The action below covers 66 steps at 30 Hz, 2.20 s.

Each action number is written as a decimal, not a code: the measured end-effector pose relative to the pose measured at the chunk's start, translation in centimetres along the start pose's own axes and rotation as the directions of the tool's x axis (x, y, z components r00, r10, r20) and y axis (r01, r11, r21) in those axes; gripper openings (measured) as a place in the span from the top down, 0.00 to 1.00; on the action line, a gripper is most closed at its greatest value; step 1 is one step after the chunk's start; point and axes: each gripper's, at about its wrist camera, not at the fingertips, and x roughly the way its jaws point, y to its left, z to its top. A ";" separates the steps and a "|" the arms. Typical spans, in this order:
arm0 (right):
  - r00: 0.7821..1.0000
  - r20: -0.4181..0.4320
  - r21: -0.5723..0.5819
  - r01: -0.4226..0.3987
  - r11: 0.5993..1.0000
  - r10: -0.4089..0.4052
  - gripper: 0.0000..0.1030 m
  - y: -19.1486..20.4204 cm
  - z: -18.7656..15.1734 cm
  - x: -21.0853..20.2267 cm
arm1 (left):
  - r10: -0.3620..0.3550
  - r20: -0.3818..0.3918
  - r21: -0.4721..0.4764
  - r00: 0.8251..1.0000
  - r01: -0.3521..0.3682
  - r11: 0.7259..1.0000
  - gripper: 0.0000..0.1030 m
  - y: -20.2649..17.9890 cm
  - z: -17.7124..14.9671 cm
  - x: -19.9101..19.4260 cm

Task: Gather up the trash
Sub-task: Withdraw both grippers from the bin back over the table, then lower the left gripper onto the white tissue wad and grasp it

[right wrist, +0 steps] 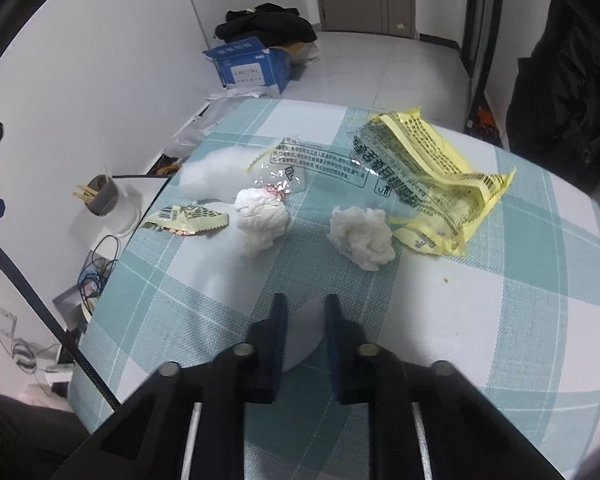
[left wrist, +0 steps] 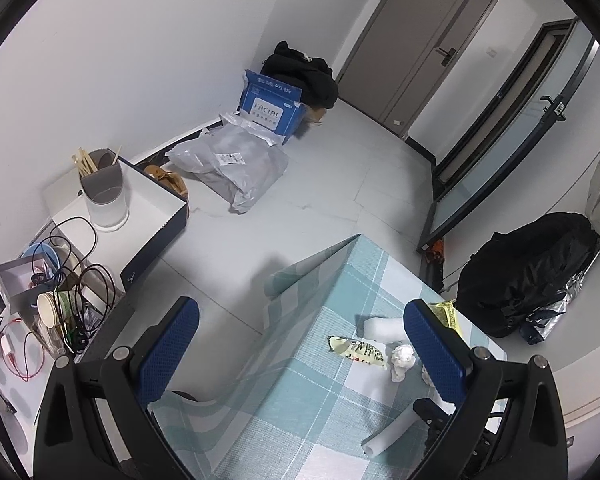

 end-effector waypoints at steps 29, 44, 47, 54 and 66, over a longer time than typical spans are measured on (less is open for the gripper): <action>0.991 0.104 -0.001 -0.090 0.996 0.089 0.96 -5.9 -1.2 -7.8 | -0.021 -0.128 0.218 0.992 0.049 0.975 0.03 -6.5 -3.0 3.8; 0.983 0.156 0.129 -0.120 0.984 0.100 0.96 -13.3 -3.1 -10.3 | 0.031 -0.267 0.533 0.963 0.121 0.837 0.05 -15.2 -8.8 7.8; 0.983 0.156 0.147 -0.124 0.981 0.101 0.96 -14.5 -3.5 -10.4 | 0.064 -0.274 0.538 0.960 0.097 0.838 0.05 -15.5 -9.1 8.8; 0.982 0.144 0.168 -0.146 0.975 0.122 0.96 -16.1 -4.3 -10.2 | 0.126 -0.258 0.544 0.958 0.037 0.838 0.13 -16.1 -9.4 10.2; 0.977 0.140 0.209 -0.187 0.960 0.159 0.96 -17.6 -4.5 -10.0 | 0.170 -0.265 0.580 0.949 0.016 0.814 0.31 -17.0 -10.1 11.7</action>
